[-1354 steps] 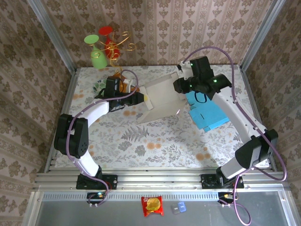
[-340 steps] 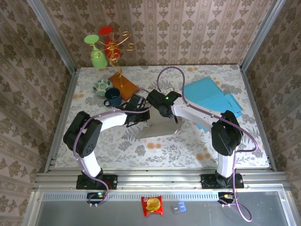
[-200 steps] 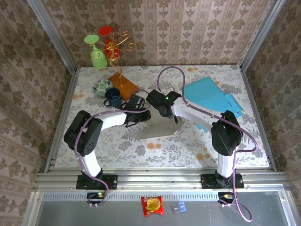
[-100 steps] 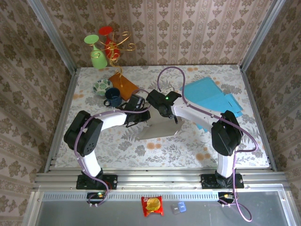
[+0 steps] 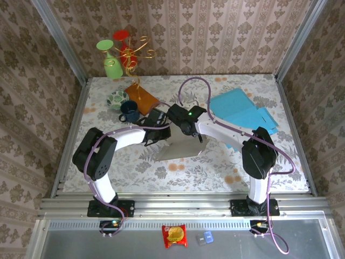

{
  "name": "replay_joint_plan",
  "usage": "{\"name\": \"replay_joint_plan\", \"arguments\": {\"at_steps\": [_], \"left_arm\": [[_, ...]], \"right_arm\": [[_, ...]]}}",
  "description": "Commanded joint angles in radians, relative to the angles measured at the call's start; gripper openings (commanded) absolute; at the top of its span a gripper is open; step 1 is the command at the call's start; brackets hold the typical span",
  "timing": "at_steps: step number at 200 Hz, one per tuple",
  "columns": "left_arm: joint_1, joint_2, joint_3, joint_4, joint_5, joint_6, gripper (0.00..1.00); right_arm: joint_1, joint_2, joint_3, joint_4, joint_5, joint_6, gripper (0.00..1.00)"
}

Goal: Fold the paper box

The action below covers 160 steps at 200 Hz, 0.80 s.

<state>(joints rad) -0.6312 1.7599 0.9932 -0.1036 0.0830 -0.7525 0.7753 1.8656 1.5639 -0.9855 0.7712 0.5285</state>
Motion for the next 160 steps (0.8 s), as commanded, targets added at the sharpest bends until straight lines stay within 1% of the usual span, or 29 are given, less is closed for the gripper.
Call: {"name": "replay_joint_plan", "arguments": {"at_steps": [1,18,59,88,103,106,109,113,131,146,160], "left_arm": [[0.004,0.016,-0.006,-0.164,-0.116,-0.046,0.04],[-0.001,0.021,0.000,-0.175,-0.126,-0.066,0.00],[-0.007,0.024,-0.006,-0.173,-0.132,-0.092,0.00],[-0.010,0.025,0.007,-0.180,-0.125,-0.087,0.00],[-0.007,0.008,-0.001,-0.155,-0.120,-0.081,0.00],[-0.007,0.001,-0.006,-0.143,-0.118,-0.079,0.03],[-0.007,-0.007,-0.013,-0.133,-0.117,-0.077,0.09],[-0.006,-0.020,-0.023,-0.109,-0.116,-0.074,0.15],[0.002,-0.068,-0.056,-0.009,-0.085,-0.052,0.31],[0.009,-0.094,-0.057,0.028,-0.059,-0.032,0.39],[0.018,-0.108,-0.055,0.048,-0.029,-0.010,0.42]], "right_arm": [[0.004,-0.012,0.005,-0.030,0.036,0.031,0.00],[0.004,-0.011,0.005,-0.031,0.036,0.034,0.00],[0.004,-0.012,0.006,-0.036,0.037,0.033,0.00],[0.004,-0.012,0.005,-0.040,0.036,0.036,0.00],[0.005,-0.013,0.005,-0.041,0.035,0.037,0.00],[0.004,-0.013,0.006,-0.042,0.034,0.037,0.00],[0.005,-0.013,0.006,-0.041,0.034,0.038,0.00],[0.004,-0.013,0.006,-0.041,0.034,0.038,0.00],[0.004,-0.012,0.006,-0.042,0.034,0.040,0.00],[0.004,-0.008,0.007,-0.044,0.031,0.041,0.00],[0.004,-0.007,0.008,-0.043,0.030,0.040,0.00]]}}
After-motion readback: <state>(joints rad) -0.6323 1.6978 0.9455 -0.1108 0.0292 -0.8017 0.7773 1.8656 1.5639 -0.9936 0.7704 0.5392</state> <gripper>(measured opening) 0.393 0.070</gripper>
